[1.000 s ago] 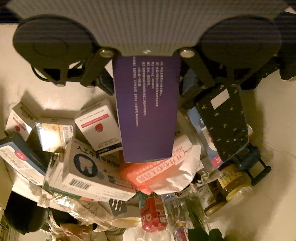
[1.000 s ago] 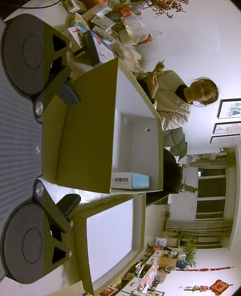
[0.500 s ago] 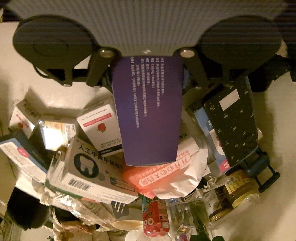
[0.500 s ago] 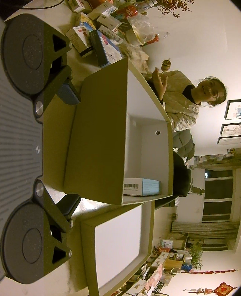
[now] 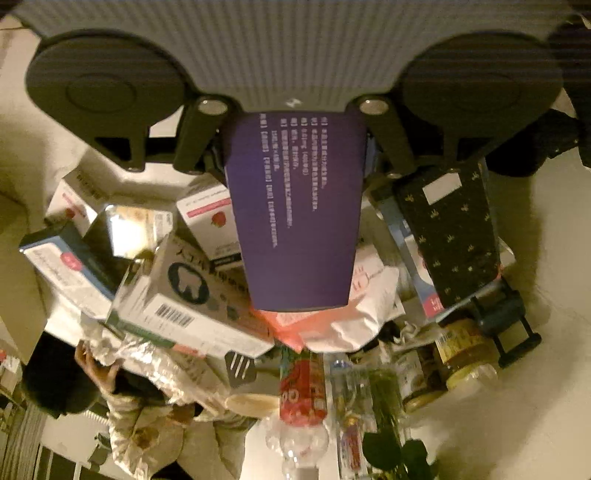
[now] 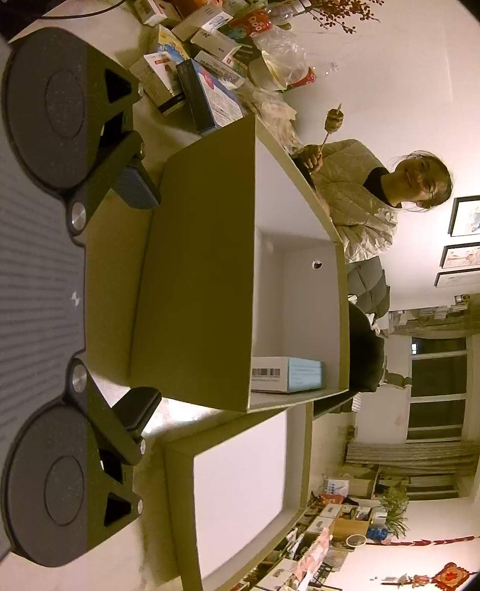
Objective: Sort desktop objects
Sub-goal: 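Lift the purple box with the left gripper and carry it over the deep beige box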
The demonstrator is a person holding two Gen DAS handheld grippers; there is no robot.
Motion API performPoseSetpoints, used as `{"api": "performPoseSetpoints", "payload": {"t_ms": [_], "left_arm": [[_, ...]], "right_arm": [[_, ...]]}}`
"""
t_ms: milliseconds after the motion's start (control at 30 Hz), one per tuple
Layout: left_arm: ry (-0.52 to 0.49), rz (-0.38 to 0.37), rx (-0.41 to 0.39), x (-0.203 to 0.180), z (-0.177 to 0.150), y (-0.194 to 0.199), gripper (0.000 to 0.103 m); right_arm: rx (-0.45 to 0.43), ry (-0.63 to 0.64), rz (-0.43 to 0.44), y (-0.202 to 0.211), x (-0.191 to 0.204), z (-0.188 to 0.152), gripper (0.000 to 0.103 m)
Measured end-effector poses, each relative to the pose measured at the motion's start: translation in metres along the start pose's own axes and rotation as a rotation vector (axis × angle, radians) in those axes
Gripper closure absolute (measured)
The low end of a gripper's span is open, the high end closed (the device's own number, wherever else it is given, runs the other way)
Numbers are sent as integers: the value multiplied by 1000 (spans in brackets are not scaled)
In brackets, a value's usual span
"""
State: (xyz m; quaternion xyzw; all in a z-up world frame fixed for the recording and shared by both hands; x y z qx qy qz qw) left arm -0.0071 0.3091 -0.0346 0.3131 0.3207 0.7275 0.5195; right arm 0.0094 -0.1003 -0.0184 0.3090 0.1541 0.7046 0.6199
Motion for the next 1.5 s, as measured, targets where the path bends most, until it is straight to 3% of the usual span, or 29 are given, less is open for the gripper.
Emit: {"api": "performPoseSetpoints", "payload": {"t_ms": [600,1067,1500], "left_arm": [[-46,-105,-82,-34,14,35,40],[-158,-234,-129,-104,47,36,40],[-243,-302,-179,-161,79,40,40]], "right_arm": [[66,-23,144,-5,33,-17,0],[67,-68,95,-6,8,-23,0],[71,-99,62,-7,-7,-28,0]]}}
Point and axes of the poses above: each gripper's, at about its wrist camera, not at the fingertips, and y roughly against the way its jaws point, x to its left, z to its top, the point moved 6 cm from there along -y, roughly the way its jaws point, and after that the axes turned 9 degrees about -y, right-handed, at the moved point
